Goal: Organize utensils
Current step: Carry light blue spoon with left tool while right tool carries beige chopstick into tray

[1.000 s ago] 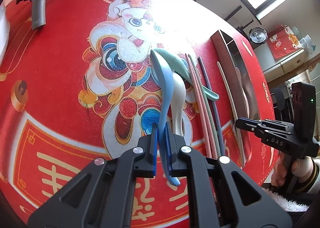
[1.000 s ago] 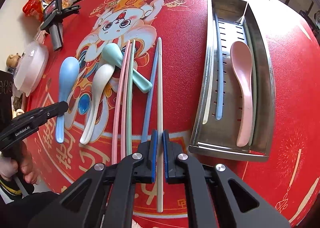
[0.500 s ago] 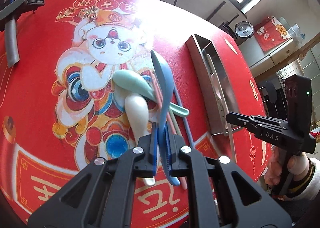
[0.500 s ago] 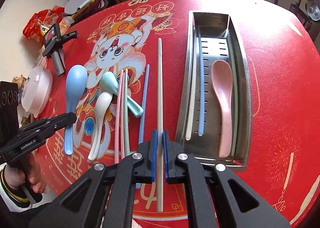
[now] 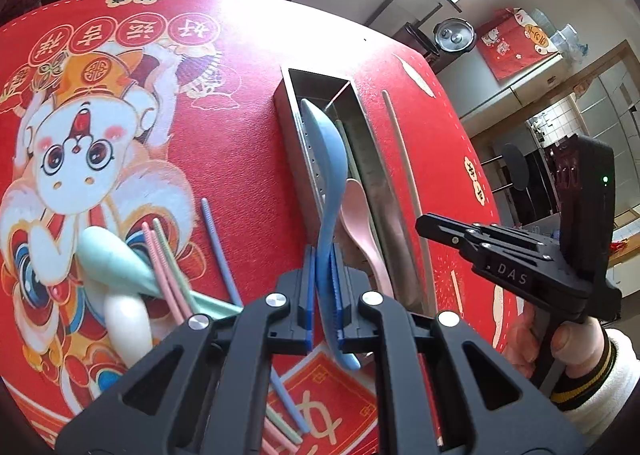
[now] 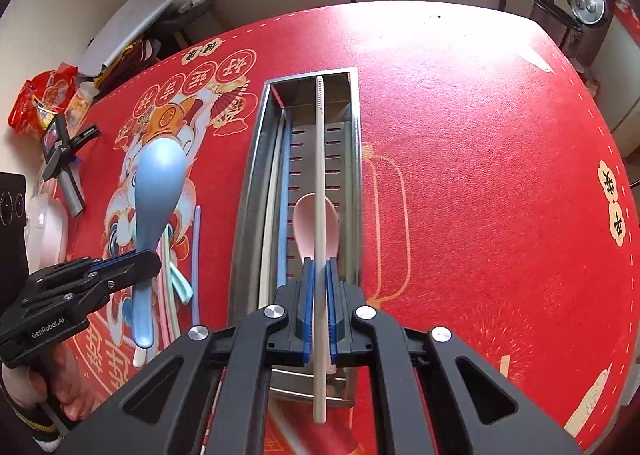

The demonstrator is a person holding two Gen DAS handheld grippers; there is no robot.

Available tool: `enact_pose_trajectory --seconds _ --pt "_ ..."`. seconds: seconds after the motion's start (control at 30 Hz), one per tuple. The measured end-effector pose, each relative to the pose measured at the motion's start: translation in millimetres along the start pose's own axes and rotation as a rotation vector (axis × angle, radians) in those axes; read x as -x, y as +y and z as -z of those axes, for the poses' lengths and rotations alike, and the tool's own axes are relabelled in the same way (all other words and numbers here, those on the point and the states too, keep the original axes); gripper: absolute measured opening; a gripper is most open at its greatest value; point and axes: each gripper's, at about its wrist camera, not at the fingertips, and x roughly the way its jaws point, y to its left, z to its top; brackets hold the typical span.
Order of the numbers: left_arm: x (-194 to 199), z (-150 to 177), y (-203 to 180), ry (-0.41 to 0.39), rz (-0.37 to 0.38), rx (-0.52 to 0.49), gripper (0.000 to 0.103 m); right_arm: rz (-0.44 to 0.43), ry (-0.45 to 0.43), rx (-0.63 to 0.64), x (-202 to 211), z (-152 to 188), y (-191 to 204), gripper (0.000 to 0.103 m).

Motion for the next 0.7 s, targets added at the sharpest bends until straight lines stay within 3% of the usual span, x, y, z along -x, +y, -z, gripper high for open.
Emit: enact_pose_trajectory --seconds 0.3,0.7 --pt "-43.5 -25.2 -15.5 0.058 -0.015 0.007 0.011 0.003 0.039 -0.009 -19.6 -6.0 -7.4 0.006" --pt "-71.4 -48.3 -21.9 0.066 -0.059 0.016 0.011 -0.011 0.052 -0.029 -27.1 -6.6 -12.2 0.006"
